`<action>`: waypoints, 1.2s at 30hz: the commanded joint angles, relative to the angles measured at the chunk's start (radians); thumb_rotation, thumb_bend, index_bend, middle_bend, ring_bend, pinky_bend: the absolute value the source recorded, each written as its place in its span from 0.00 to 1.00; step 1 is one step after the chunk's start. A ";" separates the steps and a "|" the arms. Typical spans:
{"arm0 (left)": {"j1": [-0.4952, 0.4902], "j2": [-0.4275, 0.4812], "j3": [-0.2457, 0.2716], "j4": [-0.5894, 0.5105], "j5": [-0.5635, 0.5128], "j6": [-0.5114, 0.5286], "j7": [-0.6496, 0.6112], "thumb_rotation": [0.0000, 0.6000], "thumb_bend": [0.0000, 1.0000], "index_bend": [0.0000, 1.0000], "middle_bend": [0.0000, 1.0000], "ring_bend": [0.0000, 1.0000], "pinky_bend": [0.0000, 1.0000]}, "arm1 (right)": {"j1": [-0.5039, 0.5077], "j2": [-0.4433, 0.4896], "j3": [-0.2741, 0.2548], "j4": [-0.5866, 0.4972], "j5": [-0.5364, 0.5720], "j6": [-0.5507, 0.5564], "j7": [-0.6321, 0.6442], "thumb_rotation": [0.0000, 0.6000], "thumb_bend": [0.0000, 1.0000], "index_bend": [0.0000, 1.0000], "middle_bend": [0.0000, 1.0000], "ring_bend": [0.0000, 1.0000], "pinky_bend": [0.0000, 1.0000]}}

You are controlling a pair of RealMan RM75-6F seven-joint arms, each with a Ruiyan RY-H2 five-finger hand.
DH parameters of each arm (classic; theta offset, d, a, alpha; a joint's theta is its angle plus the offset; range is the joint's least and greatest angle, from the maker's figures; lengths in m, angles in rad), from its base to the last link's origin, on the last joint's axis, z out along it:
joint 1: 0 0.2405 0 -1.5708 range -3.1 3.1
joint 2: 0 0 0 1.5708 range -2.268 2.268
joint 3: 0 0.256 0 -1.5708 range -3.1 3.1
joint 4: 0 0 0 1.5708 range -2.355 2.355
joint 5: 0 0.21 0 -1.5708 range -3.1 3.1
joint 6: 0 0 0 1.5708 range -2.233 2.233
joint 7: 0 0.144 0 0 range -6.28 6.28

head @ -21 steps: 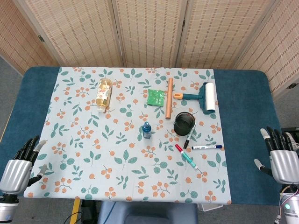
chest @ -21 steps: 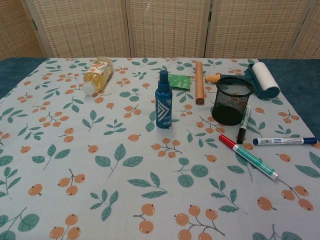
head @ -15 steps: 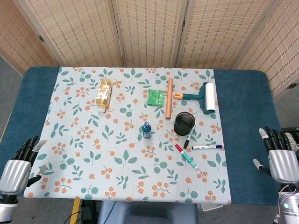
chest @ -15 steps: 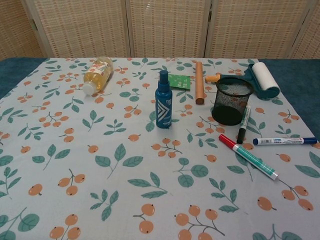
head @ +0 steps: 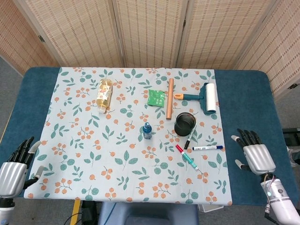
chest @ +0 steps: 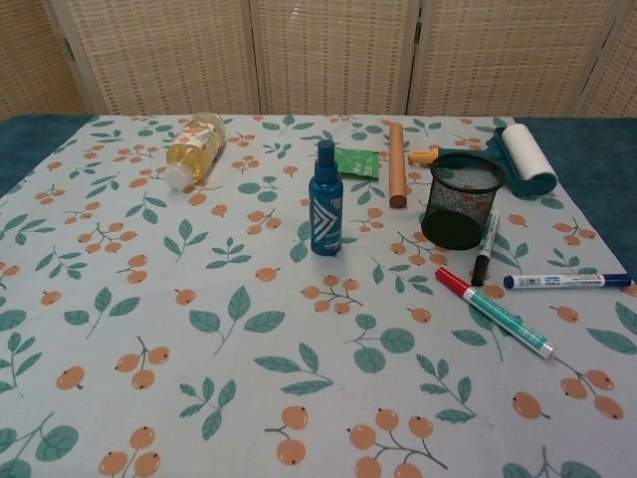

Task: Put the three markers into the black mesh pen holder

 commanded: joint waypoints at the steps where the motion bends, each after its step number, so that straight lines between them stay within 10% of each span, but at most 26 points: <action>1: 0.009 0.005 0.004 -0.008 0.019 0.023 0.001 1.00 0.42 0.04 0.02 0.01 0.27 | 0.124 -0.003 0.022 -0.131 0.169 -0.125 -0.326 1.00 0.29 0.25 0.00 0.00 0.00; 14: 0.041 0.035 0.017 -0.021 0.065 0.088 -0.044 1.00 0.42 0.03 0.02 0.01 0.27 | 0.317 -0.226 0.042 -0.105 0.523 -0.161 -0.674 1.00 0.28 0.34 0.00 0.00 0.00; 36: 0.058 0.057 0.010 -0.019 0.075 0.118 -0.091 1.00 0.42 0.03 0.02 0.01 0.27 | 0.291 -0.372 -0.005 0.131 0.383 -0.093 -0.416 1.00 0.28 0.43 0.03 0.00 0.00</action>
